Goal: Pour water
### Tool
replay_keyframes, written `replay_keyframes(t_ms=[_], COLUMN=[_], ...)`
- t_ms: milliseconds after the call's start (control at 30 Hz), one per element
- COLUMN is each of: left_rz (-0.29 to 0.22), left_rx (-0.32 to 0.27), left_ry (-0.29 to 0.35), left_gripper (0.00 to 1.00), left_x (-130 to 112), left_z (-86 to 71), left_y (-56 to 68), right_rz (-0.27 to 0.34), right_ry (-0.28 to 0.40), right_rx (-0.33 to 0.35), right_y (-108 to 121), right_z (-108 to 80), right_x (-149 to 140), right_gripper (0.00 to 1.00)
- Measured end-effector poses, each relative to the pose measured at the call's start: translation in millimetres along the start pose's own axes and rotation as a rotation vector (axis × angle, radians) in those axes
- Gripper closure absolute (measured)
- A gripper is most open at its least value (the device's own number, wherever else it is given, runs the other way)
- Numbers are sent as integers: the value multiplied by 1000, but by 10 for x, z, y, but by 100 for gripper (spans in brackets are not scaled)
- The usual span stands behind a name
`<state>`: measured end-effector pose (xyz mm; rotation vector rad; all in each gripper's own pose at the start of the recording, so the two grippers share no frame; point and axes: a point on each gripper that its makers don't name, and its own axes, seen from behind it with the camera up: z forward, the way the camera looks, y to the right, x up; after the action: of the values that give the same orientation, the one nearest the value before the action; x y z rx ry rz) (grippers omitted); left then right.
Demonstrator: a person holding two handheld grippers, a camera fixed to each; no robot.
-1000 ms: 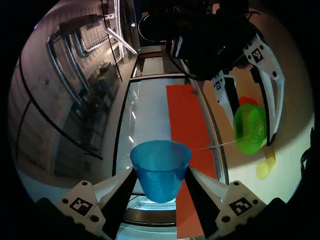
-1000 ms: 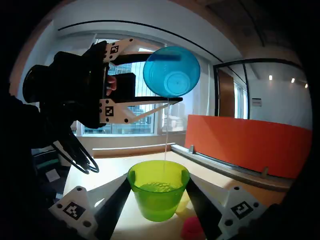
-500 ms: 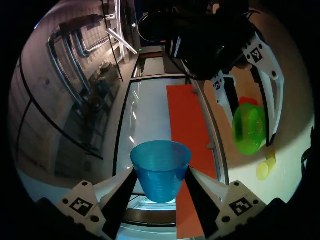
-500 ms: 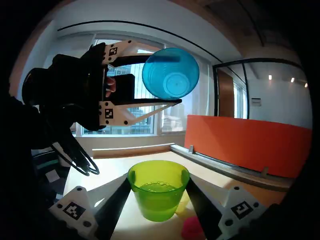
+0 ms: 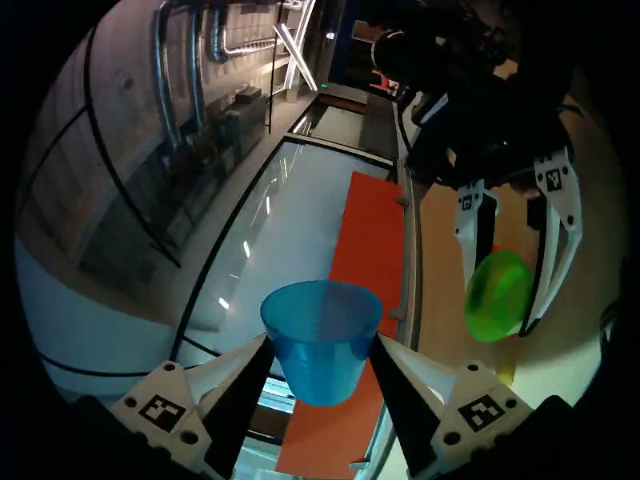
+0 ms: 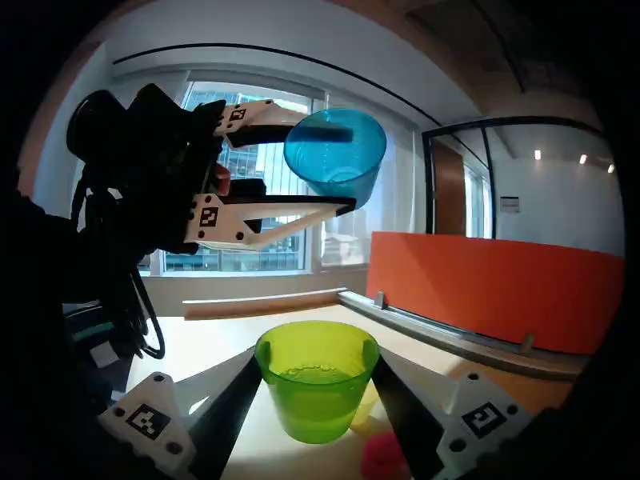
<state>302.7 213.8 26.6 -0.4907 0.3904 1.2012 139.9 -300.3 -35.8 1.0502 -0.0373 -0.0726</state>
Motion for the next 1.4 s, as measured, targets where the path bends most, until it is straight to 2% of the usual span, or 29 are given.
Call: replay_keyframes(t_ms=[200,500,967,1300,1400], left_rz=[-171,-422,-721,-1006,-1063], left_rx=[-21,-59,-62,-112,-122], left_ry=[-4,23,21,50,55], left_gripper=[20,20,19,19,20], left_x=[-65,-27,-214,-277,-289], left_z=[26,-32,10,-17,-17], left_y=[47,112,131,135,130], right_rz=[3,3,5,11,10], right_ry=[2,8,12,14,17], right_rx=[-3,-7,-9,-9,-10], right_y=[9,18,9,23,24], right_z=[-6,-18,-38,-44,-46], right_x=[4,30,39,41,59], right_gripper=[10,10,10,10,10])
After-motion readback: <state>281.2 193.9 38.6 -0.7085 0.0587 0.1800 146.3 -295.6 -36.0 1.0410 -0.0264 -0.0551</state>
